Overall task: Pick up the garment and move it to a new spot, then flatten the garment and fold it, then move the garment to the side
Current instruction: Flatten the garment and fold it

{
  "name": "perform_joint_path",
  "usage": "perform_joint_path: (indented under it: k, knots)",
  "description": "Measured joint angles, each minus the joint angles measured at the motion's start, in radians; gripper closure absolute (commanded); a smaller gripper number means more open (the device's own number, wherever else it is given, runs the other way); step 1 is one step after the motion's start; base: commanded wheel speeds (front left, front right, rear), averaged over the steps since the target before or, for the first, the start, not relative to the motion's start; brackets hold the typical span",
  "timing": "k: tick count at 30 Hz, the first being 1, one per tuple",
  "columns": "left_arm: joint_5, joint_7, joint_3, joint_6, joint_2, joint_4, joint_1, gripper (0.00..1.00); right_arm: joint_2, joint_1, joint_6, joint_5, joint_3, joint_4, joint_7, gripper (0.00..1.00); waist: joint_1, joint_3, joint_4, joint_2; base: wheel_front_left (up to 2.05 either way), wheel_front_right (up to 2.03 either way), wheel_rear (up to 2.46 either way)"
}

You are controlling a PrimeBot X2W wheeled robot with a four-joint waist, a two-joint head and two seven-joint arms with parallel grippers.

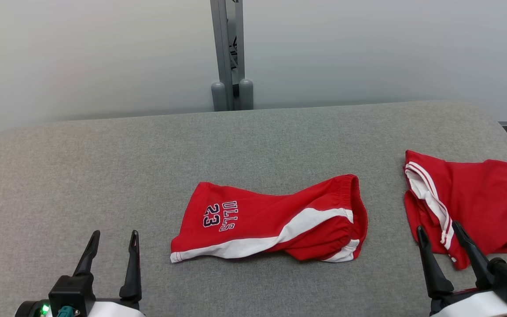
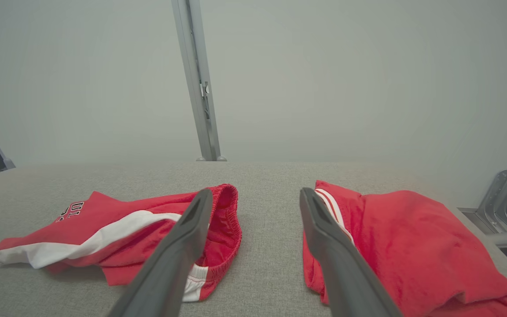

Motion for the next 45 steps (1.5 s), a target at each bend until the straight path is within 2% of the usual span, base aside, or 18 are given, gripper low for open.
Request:
perform_joint_path:
  k: [5, 10, 15, 21, 28, 29, 30, 31, 35, 39, 45]
  knots:
    - [-0.008, 0.012, -0.012, -0.003, 0.0, -0.003, -0.005, 0.0, 0.001, 0.0, 0.0, 0.0, -0.001, -0.007, 0.004, 0.0, 0.0, 0.002, 0.0, 0.0, 0.0, 0.0, 0.0]
    - [-0.039, 0.067, -0.036, -0.048, -0.001, 0.022, -0.063, 0.0, -0.007, -0.007, 0.0, 0.0, 0.006, -0.015, 0.012, 0.0, 0.0, 0.021, -0.006, 0.0, 0.0, 0.0, 0.0]
    - [-0.099, 0.199, -0.069, -0.124, 0.009, 0.163, -0.137, 0.0, -0.013, -0.039, 0.0, 0.001, 0.039, -0.017, 0.016, 0.0, 0.0, 0.064, -0.033, 0.0, 0.0, 0.0, 0.0]
    - [-0.148, 0.236, -0.074, -0.162, 0.001, 0.287, -0.16, 0.0, -0.016, -0.066, 0.0, 0.014, 0.066, 0.005, 0.014, 0.0, 0.0, 0.106, -0.075, 0.0, 0.0, 0.0, 0.0]
    - [-0.179, 0.233, -0.073, -0.188, -0.008, 0.366, -0.198, 0.0, -0.015, -0.085, 0.0, 0.024, 0.068, 0.023, 0.004, 0.0, 0.0, 0.137, -0.088, 0.0, 0.0, 0.0, 0.0]
    - [-0.181, 0.23, -0.073, -0.189, -0.009, 0.371, -0.201, 0.28, -0.015, -0.086, 0.0, 0.024, 0.069, 0.025, 0.004, 0.0, 0.0, 0.139, -0.089, 0.0, 0.0, 0.0, 0.0]
    - [-0.184, 0.227, -0.073, -0.195, -0.009, 0.375, -0.206, 0.81, -0.015, -0.088, 0.0, 0.025, 0.07, 0.028, 0.004, 0.0, 0.0, 0.14, -0.09, 0.0, 0.0, 0.0, 0.0]
    - [-0.186, 0.225, -0.072, -0.197, -0.01, 0.379, -0.209, 1.0, -0.016, -0.093, 0.0, 0.03, 0.073, 0.033, 0.004, 0.0, 0.0, 0.142, -0.091, 0.0, 0.0, 0.0, 0.0]
    - [-0.186, 0.208, -0.074, -0.2, -0.008, 0.39, -0.218, 1.0, -0.041, -0.13, 0.0, 0.101, 0.139, 0.051, 0.036, 0.0, 0.0, 0.149, -0.09, 0.0, 0.0, 0.0, 0.0]
    - [-0.183, 0.202, -0.082, -0.2, -0.009, 0.386, -0.236, 1.0, -0.099, -0.19, 0.0, 0.192, 0.214, 0.091, 0.081, 0.0, 0.0, 0.157, -0.077, 0.0, 0.0, 0.0, 0.0]
    - [-0.168, 0.2, -0.101, -0.201, -0.003, 0.365, -0.27, 1.0, -0.156, -0.334, 0.0, 0.346, 0.34, 0.204, 0.104, 0.0, 0.0, 0.186, -0.043, 0.0, 0.0, 0.0, 0.0]
